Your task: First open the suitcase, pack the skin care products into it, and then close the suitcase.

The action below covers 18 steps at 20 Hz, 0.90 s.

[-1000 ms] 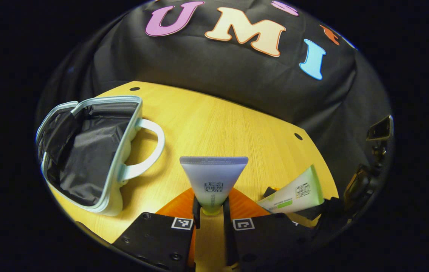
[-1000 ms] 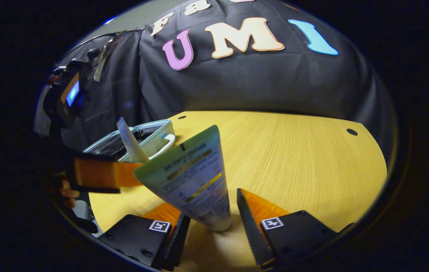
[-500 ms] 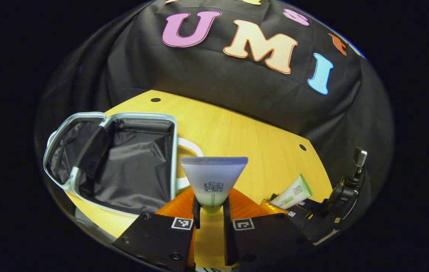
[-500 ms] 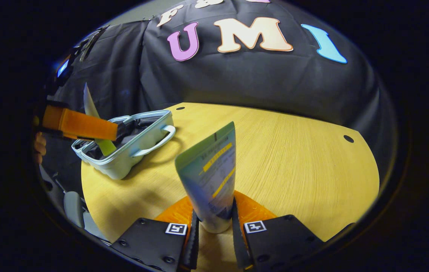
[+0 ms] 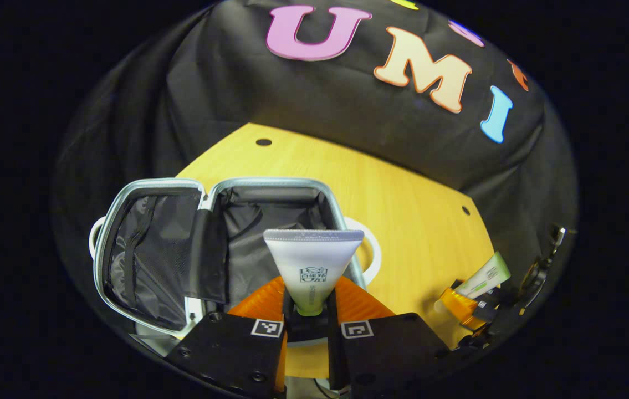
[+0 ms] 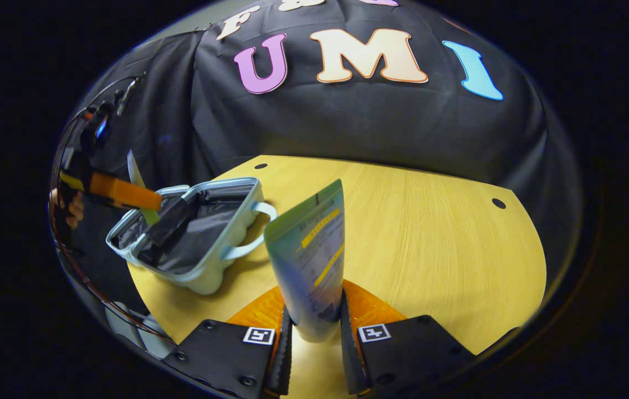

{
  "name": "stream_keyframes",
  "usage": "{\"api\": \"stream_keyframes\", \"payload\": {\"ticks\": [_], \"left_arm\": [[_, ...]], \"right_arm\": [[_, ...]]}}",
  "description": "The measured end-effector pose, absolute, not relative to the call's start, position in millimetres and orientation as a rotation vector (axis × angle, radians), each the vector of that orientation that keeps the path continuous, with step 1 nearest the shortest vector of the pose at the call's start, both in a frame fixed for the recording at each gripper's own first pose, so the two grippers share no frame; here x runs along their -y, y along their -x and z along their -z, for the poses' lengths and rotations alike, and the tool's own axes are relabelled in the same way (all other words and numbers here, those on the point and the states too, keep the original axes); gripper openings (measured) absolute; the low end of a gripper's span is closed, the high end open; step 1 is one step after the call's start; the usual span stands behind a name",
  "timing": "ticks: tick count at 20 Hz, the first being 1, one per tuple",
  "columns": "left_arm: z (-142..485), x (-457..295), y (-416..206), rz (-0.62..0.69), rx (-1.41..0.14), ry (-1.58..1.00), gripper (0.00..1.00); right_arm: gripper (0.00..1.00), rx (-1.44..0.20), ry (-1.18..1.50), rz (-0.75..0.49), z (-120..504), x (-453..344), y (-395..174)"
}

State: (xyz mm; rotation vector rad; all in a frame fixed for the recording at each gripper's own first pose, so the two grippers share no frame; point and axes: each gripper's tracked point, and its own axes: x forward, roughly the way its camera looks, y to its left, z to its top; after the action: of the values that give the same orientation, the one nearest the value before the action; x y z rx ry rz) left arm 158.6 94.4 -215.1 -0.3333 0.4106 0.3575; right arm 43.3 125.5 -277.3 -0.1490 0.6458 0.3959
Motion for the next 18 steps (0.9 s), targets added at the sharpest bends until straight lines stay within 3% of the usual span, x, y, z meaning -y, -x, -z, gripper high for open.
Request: {"api": "stream_keyframes", "payload": {"ticks": [1, 9, 10, 18], "left_arm": [[226.2, -102.1, -158.6, -0.345, -0.458, 0.327, 0.24], [297.5, -131.9, -160.0, -0.290, -0.784, 0.334, 0.21], [302.2, -130.6, -160.0, -0.276, -0.809, 0.341, 0.24], [297.9, -131.1, -155.8, -0.262, -0.819, 0.422, 0.33]], "right_arm": [[0.40, -0.647, 0.155, -0.396, 272.2, -138.8, -43.5], [0.36, -0.717, 0.133, -0.466, 257.7, -244.6, -49.5], [0.40, -0.743, 0.140, -0.477, 261.7, -255.7, -47.4], [0.36, -0.949, 0.074, -0.530, 307.3, -318.5, -23.9]]}}
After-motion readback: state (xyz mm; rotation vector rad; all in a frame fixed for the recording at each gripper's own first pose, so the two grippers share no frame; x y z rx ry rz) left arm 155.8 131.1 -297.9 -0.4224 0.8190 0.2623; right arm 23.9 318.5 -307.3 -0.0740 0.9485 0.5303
